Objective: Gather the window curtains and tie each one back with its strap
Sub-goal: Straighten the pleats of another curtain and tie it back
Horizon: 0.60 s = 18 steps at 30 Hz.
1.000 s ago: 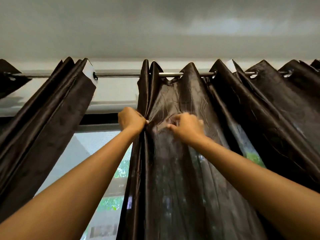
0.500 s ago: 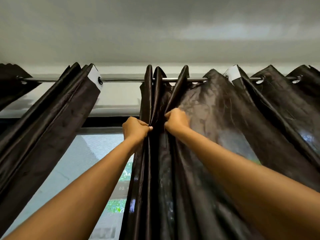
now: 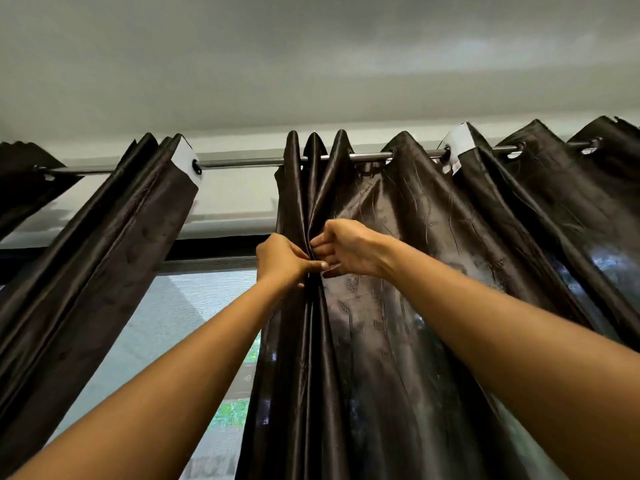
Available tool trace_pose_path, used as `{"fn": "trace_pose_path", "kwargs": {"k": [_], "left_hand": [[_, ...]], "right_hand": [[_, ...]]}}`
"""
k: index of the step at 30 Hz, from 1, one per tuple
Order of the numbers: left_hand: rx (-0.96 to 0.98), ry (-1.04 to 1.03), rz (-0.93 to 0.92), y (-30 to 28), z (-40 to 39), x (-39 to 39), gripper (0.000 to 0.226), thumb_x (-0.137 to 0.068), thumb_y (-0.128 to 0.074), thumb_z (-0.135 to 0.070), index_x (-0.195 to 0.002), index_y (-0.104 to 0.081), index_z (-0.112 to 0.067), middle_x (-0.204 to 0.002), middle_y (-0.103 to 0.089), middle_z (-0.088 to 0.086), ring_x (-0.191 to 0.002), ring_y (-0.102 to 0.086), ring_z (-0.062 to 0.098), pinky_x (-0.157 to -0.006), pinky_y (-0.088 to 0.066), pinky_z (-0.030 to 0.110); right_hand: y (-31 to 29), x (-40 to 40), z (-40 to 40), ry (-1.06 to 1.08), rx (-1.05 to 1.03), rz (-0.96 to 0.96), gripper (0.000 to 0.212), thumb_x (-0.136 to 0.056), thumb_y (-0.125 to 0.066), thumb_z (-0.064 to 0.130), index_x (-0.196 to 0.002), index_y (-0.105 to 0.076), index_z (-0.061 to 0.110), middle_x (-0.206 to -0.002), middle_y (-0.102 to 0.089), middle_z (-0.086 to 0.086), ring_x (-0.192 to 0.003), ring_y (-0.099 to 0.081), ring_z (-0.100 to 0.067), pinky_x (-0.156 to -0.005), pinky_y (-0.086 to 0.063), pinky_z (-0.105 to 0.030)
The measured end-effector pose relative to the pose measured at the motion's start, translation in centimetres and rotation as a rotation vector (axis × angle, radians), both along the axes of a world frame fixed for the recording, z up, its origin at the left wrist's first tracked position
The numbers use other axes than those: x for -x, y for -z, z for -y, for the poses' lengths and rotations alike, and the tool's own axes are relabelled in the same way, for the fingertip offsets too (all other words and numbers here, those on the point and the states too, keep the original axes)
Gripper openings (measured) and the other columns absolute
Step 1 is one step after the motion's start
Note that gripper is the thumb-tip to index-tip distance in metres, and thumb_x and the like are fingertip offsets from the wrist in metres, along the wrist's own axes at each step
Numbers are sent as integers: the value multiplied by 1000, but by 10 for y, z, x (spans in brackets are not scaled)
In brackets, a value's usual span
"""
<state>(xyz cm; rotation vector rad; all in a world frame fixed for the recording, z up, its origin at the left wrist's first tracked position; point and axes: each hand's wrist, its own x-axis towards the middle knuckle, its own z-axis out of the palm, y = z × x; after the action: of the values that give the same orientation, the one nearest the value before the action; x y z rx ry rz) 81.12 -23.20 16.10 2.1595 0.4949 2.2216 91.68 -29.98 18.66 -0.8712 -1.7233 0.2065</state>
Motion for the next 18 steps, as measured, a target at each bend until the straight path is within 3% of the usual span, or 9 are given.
{"fn": "trace_pose_path", "kwargs": {"k": [3,5,7,9,12,14,16,17,18], "left_hand": [[-9,-88,116,-3,-9,-9,15,-61,-86,-7,-71,-75,-9,-74,-72,12,-75,-69,26,-71,-59,40],[-5,-108,138,0,-12,-11,13,-61,-83,-3,-69,-75,-11,-74,-72,12,-78,-68,28,-74,-58,41],[8,-104,147,1,-16,-10,13,-62,-83,-4,-69,-75,-12,-75,-73,11,-79,-68,29,-75,-58,41],[35,-85,157,3,-18,-9,15,-61,-84,-4,-69,-74,-12,-77,-73,11,-80,-68,30,-77,-57,41],[65,-69,158,2,-18,-10,17,-61,-85,-6,-73,-75,-11,-80,-73,13,-83,-68,33,-81,-56,41],[62,-63,159,3,-18,-12,18,-62,-85,-6,-75,-75,-10,-81,-73,12,-84,-68,33,-82,-56,41],[56,-45,165,3,-19,-13,17,-62,-85,-5,-75,-74,-10,-81,-73,10,-83,-68,31,-82,-56,42],[56,-33,170,4,-20,-12,17,-62,-85,-4,-74,-74,-10,-81,-73,10,-83,-68,30,-81,-57,43],[55,-22,174,5,-21,-11,17,-62,-85,-4,-74,-74,-10,-81,-73,10,-84,-68,30,-81,-57,43]], "right_hand": [[3,-9,-3,365,-194,37,39,-95,-39,29,-118,-59,4,-121,-61,-16,-111,-57,-30,-86,-43,-39],[5,-28,-3,930,-368,58,45,-93,-46,40,-124,-56,9,-143,-41,-22,-135,-32,-41,-109,-23,-54],[13,-55,-3,1277,-372,-13,65,-88,-55,50,-140,-38,14,-154,-2,-30,-141,3,-51,-108,1,-67],[22,-81,-4,1223,-244,-128,102,-80,-63,58,-151,-5,15,-153,13,-32,-139,11,-52,-107,0,-69],[21,-104,-14,929,-161,-195,126,-73,-73,53,-147,16,3,-154,-8,-30,-141,-15,-46,-113,-21,-56],[17,-106,-18,862,-199,-239,105,-77,-77,36,-147,-9,-4,-145,-36,-24,-133,-38,-40,-108,-36,-46],[13,-101,-23,947,-347,-319,28,-86,-65,12,-110,-55,1,-125,-57,-21,-113,-57,-38,-95,-49,-46],[13,-97,-24,978,-403,-340,3,-88,-55,3,-88,-57,6,-116,-62,-20,-103,-61,-38,-88,-53,-45],[10,-91,-26,991,-444,-319,13,-88,-49,-1,-80,-55,8,-110,-65,-19,-97,-64,-37,-83,-54,-43]]}}
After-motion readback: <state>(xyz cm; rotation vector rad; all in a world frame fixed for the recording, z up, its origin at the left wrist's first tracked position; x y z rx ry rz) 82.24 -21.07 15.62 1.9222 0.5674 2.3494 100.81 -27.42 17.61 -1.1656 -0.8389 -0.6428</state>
